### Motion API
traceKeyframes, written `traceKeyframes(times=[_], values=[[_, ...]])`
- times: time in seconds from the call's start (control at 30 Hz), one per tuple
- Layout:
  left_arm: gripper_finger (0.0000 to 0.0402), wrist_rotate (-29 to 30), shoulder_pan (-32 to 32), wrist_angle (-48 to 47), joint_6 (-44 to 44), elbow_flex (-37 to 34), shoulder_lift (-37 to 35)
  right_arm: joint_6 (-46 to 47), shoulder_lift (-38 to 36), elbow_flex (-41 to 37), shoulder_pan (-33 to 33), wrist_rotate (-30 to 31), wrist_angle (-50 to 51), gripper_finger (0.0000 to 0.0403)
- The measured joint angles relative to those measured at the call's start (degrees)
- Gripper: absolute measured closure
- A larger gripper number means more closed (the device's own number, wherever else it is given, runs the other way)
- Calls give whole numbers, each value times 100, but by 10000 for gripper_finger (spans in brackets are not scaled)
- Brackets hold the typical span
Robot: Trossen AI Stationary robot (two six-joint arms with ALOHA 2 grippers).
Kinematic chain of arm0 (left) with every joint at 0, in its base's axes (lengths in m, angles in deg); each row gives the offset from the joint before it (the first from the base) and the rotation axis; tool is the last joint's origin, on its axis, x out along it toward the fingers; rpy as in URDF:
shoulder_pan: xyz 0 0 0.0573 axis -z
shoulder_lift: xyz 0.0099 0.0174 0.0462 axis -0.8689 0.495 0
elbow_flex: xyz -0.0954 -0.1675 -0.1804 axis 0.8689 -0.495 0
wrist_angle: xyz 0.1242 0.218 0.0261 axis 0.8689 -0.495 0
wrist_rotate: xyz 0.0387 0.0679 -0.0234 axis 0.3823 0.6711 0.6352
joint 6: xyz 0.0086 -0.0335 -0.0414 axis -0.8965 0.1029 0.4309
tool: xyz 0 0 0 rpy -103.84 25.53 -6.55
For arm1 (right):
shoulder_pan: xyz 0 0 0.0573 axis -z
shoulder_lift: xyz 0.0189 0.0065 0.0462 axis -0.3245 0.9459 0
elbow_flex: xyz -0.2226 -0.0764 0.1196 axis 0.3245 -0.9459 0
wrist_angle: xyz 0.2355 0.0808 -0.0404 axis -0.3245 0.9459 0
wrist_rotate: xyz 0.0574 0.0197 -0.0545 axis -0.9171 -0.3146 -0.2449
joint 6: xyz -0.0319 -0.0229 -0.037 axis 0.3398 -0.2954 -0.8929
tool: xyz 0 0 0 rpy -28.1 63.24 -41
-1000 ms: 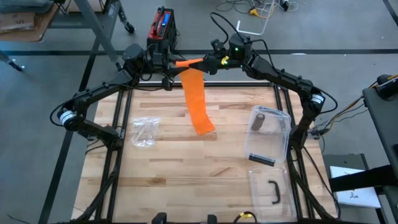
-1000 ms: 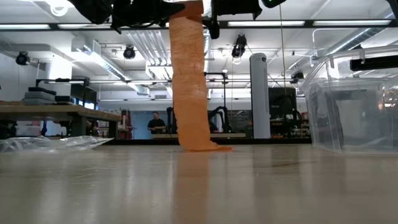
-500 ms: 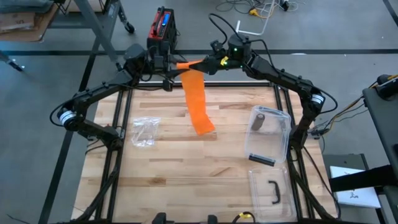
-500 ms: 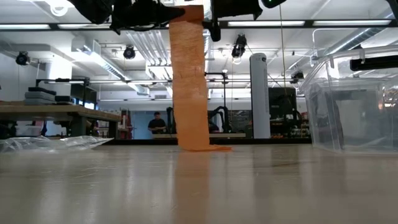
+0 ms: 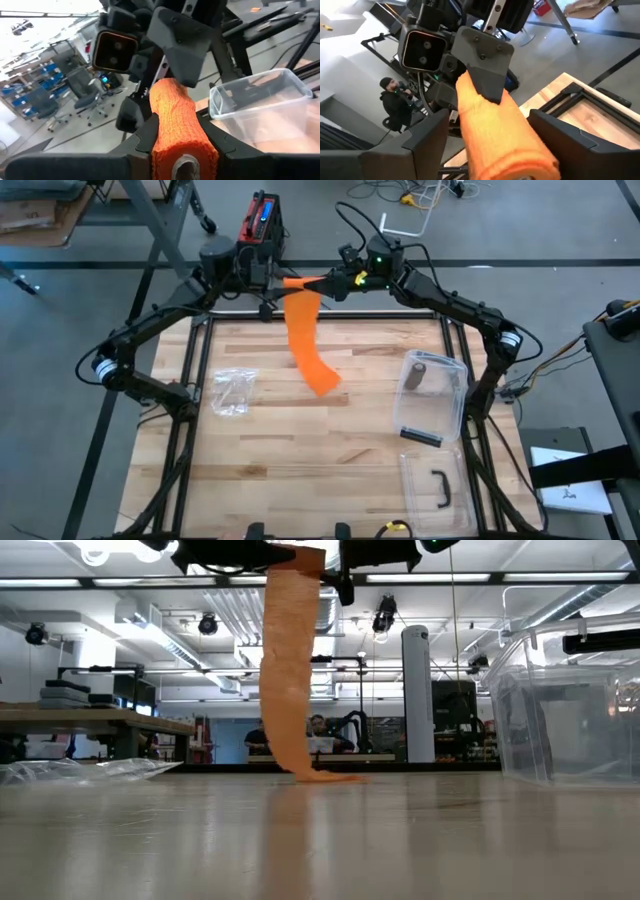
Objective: Roll bandage
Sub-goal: Roll the orange bandage
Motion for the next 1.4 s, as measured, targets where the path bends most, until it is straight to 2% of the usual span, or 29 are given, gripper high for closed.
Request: traceKeyframes(times=[0.2,0.4,0.8,0.93,1.1,1.3,1.4], values=[[319,46,71,148,-76,-15,4,58,0,0,0,-134,-63,126],[319,39,185,298,-80,-19,6,83,0,0,0,-242,-107,139],[317,83,210,271,-422,-3,8,109,0,0,0,-262,-129,197],[298,106,210,296,-227,0,8,64,0,0,-2,-258,-144,226],[257,146,202,425,613,10,7,-109,0,0,0,-137,-268,255],[205,121,-1,448,1261,-109,-113,-403,0,-7,-1,85,-400,274],[192,120,-108,854,1658,-365,-169,-688,0,-9,0,298,-425,281]])
